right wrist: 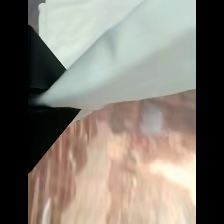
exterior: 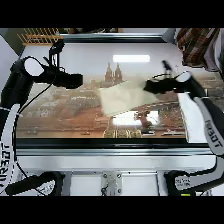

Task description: Fold the clothes and pants, and hang the long-sleeved shirts on hangers.

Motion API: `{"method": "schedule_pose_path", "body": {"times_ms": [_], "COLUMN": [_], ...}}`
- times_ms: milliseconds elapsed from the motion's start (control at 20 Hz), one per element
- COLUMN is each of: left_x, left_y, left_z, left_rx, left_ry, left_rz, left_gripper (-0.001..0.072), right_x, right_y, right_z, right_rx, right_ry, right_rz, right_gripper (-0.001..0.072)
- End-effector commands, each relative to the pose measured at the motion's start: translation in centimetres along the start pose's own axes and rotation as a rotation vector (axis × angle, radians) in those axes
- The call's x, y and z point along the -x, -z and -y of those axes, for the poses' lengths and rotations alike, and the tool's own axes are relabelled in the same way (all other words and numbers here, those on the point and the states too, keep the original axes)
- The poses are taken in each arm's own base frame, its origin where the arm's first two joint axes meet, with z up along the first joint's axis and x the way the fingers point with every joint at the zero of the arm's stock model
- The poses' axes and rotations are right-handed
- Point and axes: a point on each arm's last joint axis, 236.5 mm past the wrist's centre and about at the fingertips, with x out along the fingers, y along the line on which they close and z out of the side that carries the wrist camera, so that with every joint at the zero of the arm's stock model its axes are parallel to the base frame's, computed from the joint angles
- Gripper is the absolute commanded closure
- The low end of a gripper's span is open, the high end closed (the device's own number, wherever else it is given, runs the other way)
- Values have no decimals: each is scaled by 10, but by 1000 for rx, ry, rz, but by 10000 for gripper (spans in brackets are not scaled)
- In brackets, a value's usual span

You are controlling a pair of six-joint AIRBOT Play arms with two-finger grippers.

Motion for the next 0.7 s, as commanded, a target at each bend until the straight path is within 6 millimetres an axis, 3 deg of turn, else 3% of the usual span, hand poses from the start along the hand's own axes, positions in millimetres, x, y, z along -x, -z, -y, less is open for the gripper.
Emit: {"method": "schedule_pose_path", "body": {"times_ms": [0, 150, 300, 500, 650], "left_x": [0, 0, 0, 0, -1], "left_y": [0, 0, 1, 1, 4], "left_z": [0, 0, 1, 1, 5], "left_rx": [-2, -2, 0, 3, -5], "left_ry": [0, 1, 2, 2, 6], "left_rz": [-1, -1, -2, -5, -14], "left_gripper": [701, 701, 701, 701, 700], "right_x": [120, 194, 247, 303, 311], "right_y": [-57, -64, -67, -82, -70], "right_z": [112, 179, 207, 197, 177], "right_rx": [-205, -387, -435, -429, -419], "right_ry": [230, 302, 353, 390, 393], "right_rz": [243, 386, 494, 655, 622], "right_gripper": [703, 703, 704, 703, 704]}}
